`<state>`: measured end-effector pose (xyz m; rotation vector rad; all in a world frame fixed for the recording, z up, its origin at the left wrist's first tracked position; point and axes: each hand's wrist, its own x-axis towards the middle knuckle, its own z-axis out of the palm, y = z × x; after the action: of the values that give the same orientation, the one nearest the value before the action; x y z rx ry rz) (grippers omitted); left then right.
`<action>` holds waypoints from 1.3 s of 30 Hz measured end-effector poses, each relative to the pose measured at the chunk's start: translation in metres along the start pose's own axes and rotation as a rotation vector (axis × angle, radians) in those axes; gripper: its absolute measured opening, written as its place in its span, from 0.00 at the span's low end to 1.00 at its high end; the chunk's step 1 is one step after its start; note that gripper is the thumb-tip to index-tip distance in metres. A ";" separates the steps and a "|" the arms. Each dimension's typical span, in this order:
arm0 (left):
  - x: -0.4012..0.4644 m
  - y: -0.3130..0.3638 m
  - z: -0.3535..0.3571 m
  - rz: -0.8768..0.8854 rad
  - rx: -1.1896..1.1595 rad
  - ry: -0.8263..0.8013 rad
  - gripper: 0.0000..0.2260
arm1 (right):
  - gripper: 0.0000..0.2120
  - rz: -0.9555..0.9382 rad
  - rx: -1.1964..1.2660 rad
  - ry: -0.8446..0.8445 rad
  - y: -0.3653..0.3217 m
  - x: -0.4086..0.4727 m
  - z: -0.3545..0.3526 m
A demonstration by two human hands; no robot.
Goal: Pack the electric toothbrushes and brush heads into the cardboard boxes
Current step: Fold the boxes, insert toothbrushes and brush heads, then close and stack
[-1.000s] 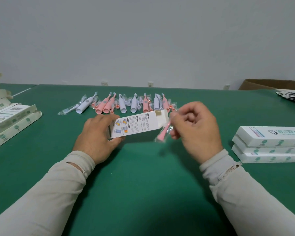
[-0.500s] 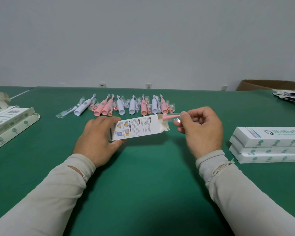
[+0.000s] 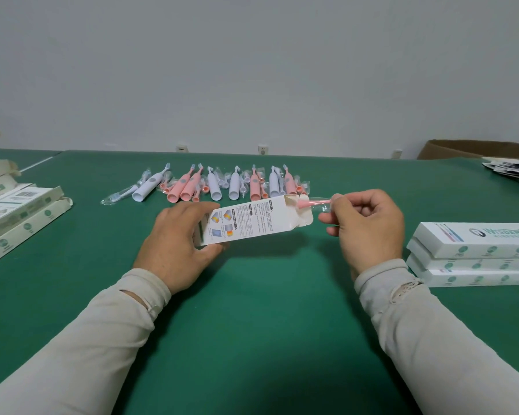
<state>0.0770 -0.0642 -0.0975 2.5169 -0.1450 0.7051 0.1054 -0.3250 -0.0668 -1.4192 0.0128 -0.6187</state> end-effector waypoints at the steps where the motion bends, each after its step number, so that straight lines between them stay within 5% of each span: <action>1: 0.000 0.001 0.000 0.007 0.010 -0.007 0.26 | 0.07 0.001 -0.003 -0.009 0.000 -0.001 0.000; 9: -0.002 0.011 0.003 0.071 0.042 -0.030 0.27 | 0.09 -0.087 -0.135 -0.153 0.006 -0.021 0.013; 16: -0.003 0.011 0.004 0.088 0.017 -0.022 0.27 | 0.21 -0.025 -0.368 -0.541 0.005 -0.028 0.016; 20: 0.000 0.004 0.004 0.015 -0.036 -0.039 0.27 | 0.13 -0.099 -0.222 -0.464 -0.001 -0.013 0.003; 25: 0.001 -0.003 0.001 -0.003 -0.038 -0.015 0.27 | 0.29 -0.248 -0.459 -0.730 0.008 0.001 -0.012; 31: 0.001 -0.003 0.000 0.004 -0.033 -0.044 0.27 | 0.14 -0.358 -0.408 -0.609 0.011 -0.006 -0.005; 39: 0.002 -0.003 0.003 0.010 -0.047 -0.047 0.26 | 0.15 -0.434 -0.438 -0.585 0.011 -0.014 0.000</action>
<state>0.0802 -0.0634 -0.0998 2.4904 -0.1890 0.6401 0.0978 -0.3189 -0.0815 -2.0107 -0.6728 -0.5466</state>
